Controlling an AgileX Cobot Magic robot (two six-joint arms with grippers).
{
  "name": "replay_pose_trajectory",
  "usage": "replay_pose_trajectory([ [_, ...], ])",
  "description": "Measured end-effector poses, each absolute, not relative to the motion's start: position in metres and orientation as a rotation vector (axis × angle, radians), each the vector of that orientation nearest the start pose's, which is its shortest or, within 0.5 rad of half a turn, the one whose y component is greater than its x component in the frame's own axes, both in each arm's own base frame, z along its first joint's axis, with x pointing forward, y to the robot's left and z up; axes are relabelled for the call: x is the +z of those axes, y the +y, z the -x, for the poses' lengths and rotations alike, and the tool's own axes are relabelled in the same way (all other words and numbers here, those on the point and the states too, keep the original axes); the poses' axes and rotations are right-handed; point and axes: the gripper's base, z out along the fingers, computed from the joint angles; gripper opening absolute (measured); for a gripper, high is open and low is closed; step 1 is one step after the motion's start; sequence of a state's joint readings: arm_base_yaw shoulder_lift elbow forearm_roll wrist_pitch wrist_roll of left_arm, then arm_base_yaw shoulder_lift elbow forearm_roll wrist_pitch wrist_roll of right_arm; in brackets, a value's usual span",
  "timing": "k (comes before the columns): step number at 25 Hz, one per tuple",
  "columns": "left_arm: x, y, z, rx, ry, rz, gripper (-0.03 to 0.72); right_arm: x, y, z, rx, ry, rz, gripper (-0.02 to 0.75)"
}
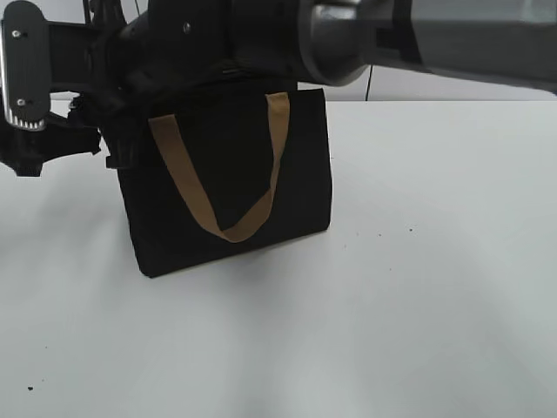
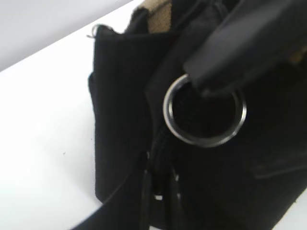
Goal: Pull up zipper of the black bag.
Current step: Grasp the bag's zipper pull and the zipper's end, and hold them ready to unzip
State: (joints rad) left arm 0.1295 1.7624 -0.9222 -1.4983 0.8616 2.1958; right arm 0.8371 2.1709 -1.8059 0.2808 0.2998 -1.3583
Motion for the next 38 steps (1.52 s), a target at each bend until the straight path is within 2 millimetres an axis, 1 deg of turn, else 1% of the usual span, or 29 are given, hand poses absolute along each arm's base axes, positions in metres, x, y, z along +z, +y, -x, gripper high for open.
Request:
replay_pose_trajectory([
  [1, 0.196, -0.025, -0.335, -0.516, 1.882, -0.977, 0.032, 0.238, 0.388, -0.339, -0.062, 1.179, 1.779, 0.258],
  [2, 0.199, -0.025, -0.335, -0.499, 1.88, -0.976, 0.032, 0.239, 0.388, -0.34, -0.063, 1.177, 1.775, 0.23],
  [3, 0.201, -0.025, -0.335, -0.489, 1.878, -0.977, 0.032, 0.239, 0.388, -0.34, -0.065, 1.175, 1.771, 0.184],
  [5, 0.201, -0.024, -0.335, -0.483, 1.878, -0.976, 0.032, 0.239, 0.388, -0.34, -0.063, 1.178, 1.768, 0.062],
  [6, 0.201, -0.024, -0.335, -0.481, 1.88, -0.975, 0.032, 0.239, 0.388, -0.34, -0.061, 1.181, 1.764, 0.023],
  [8, 0.201, -0.024, -0.335, -0.477, 1.882, -0.975, 0.032, 0.239, 0.388, -0.34, -0.054, 1.192, 1.757, -0.006],
  [12, 0.201, -0.024, -0.335, -0.475, 1.883, -0.975, 0.032, 0.24, 0.388, -0.34, -0.019, 1.243, 1.72, -0.012],
  [14, 0.201, -0.024, -0.335, -0.475, 1.883, -0.975, 0.032, 0.246, 0.386, -0.338, 0.025, 1.297, 1.673, -0.013],
  [18, 0.201, -0.024, -0.335, -0.475, 1.883, -0.975, 0.032, 0.271, 0.38, -0.334, 0.138, 1.422, 1.514, -0.013],
  [20, 0.201, -0.024, -0.335, -0.475, 1.883, -0.975, 0.032, 0.278, 0.375, -0.337, 0.202, 1.507, 1.419, -0.013],
  [22, 0.201, -0.024, -0.335, -0.475, 1.883, -0.975, 0.032, 0.279, 0.369, -0.341, 0.281, 1.619, 1.307, -0.013],
  [25, 0.201, -0.024, -0.335, -0.475, 1.883, -0.975, 0.032, 0.281, 0.357, -0.352, 0.391, 1.784, 1.118, -0.013],
  [30, 0.201, -0.024, -0.335, -0.475, 1.883, -0.972, 0.032, 0.291, 0.33, -0.366, 0.533, 2.004, 0.828, -0.013],
  [35, 0.201, -0.024, -0.335, -0.479, 1.881, -0.97, 0.032, 0.287, 0.308, -0.376, 0.577, 2.172, 0.685, -0.013],
  [38, 0.202, -0.023, -0.335, -0.477, 1.882, -0.965, 0.031, 0.286, 0.295, -0.384, 0.588, 2.219, 0.62, -0.013],
])
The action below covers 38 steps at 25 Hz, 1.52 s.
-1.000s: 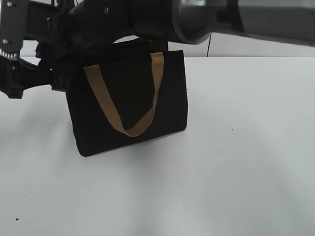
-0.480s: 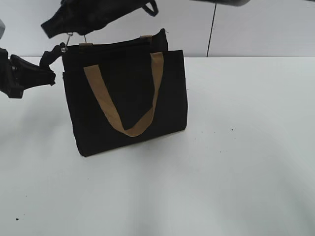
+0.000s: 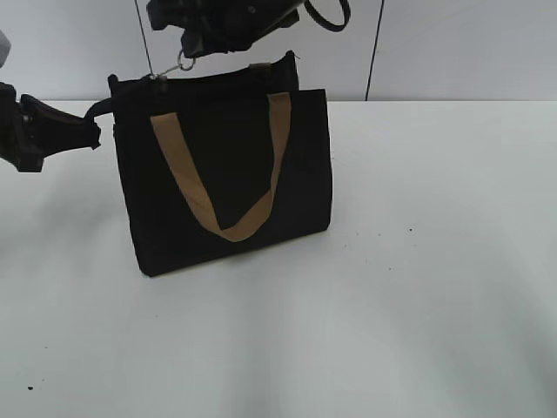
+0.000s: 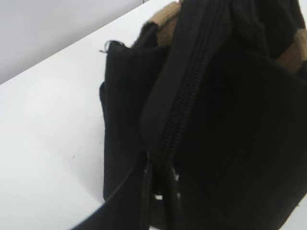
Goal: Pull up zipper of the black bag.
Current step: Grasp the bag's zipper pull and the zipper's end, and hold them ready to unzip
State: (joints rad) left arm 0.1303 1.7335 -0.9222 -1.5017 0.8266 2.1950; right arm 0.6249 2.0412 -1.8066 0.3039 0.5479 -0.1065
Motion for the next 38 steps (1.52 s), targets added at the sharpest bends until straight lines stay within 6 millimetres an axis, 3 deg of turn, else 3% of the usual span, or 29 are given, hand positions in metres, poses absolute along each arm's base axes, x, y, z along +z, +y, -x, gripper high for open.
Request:
replay_pose_trajectory([
  [8, 0.203, -0.024, -0.335, -0.501, 1.884, -0.938, 0.029, 0.292, 0.259, -0.398, 0.602, 2.309, 0.515, -0.013],
  [18, 0.21, -0.009, -0.334, -0.478, 1.902, -0.878, 0.029, 0.296, 0.263, -0.396, 0.716, 2.28, 0.544, -0.013],
  [26, 0.229, 0.026, -0.322, -0.377, 1.951, -0.799, 0.029, 0.302, 0.259, -0.396, 0.76, 2.258, 0.543, -0.013],
  [31, 0.227, 0.028, -0.318, -0.399, 1.995, -0.808, 0.029, 0.303, 0.258, -0.397, 0.753, 2.248, 0.559, -0.013],
  [38, 0.234, 0.028, -0.315, -0.378, 1.978, -0.816, 0.029, 0.301, 0.227, -0.414, 0.707, 2.267, 0.499, -0.013],
])
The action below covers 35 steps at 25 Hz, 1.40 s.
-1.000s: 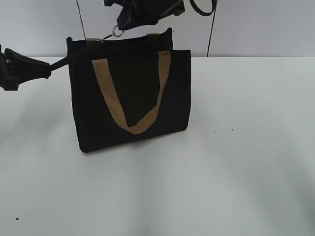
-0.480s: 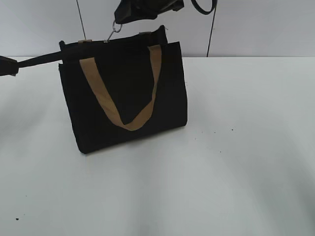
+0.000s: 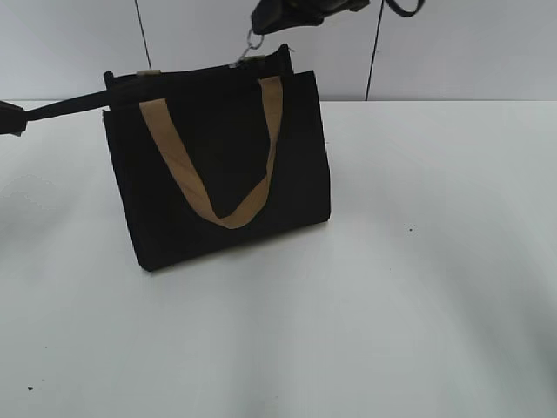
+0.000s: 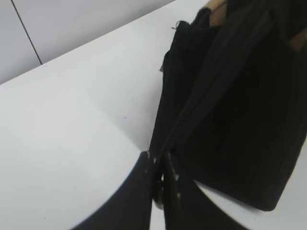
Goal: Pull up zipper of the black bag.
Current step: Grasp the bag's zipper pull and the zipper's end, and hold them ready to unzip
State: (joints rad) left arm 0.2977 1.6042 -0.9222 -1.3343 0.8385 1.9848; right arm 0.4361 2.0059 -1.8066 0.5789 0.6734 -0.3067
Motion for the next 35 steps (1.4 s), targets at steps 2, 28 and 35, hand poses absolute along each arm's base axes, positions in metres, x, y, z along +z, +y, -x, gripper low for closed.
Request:
replay_pose_trajectory([
  [2, 0.235, 0.028, -0.315, -0.378, 1.976, -0.816, 0.029, 0.3, 0.214, -0.419, 0.687, 2.283, 0.484, -0.013],
  [28, 0.237, 0.026, -0.314, -0.417, 1.961, -0.815, 0.029, 0.296, 0.195, -0.425, 0.476, 2.305, 0.594, -0.013],
  [35, 0.237, 0.026, -0.314, -0.417, 1.961, -0.814, 0.029, 0.297, 0.192, -0.425, 0.481, 2.283, 0.626, 0.259],
])
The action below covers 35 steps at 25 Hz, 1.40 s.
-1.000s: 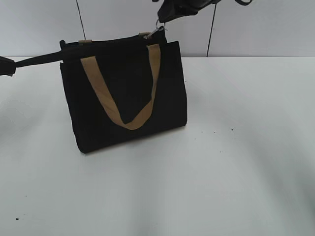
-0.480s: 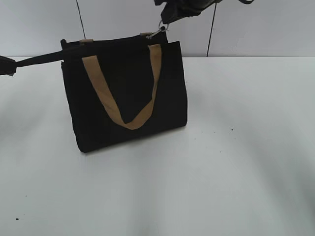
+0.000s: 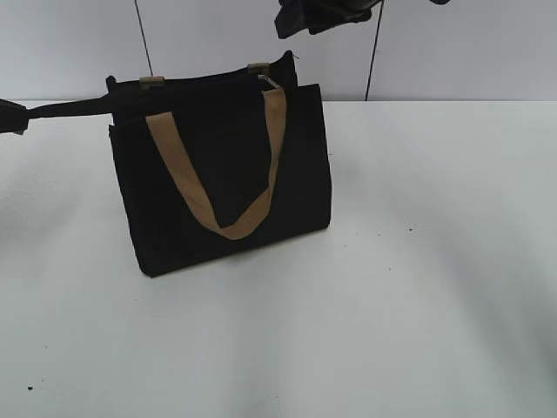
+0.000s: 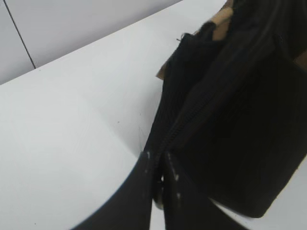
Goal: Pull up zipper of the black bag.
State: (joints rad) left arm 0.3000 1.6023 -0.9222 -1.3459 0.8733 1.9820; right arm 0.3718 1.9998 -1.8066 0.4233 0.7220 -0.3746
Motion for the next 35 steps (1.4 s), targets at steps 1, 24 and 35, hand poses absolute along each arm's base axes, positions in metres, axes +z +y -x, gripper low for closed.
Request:
replay_pose_trajectory([
  [1, 0.237, 0.026, -0.314, -0.418, 1.96, -0.814, 0.029, 0.298, 0.192, -0.425, 0.493, 2.28, 0.621, 0.337],
  [24, 0.266, 0.041, -0.292, -0.283, 2.242, -0.408, 0.608, 0.357, 0.157, -0.375, 0.177, 2.344, 0.888, 0.526],
  [35, 0.304, 0.073, -0.276, 0.054, 2.524, -0.002, 0.519, 0.384, 0.117, -0.355, -0.201, 2.464, 0.678, 0.526],
])
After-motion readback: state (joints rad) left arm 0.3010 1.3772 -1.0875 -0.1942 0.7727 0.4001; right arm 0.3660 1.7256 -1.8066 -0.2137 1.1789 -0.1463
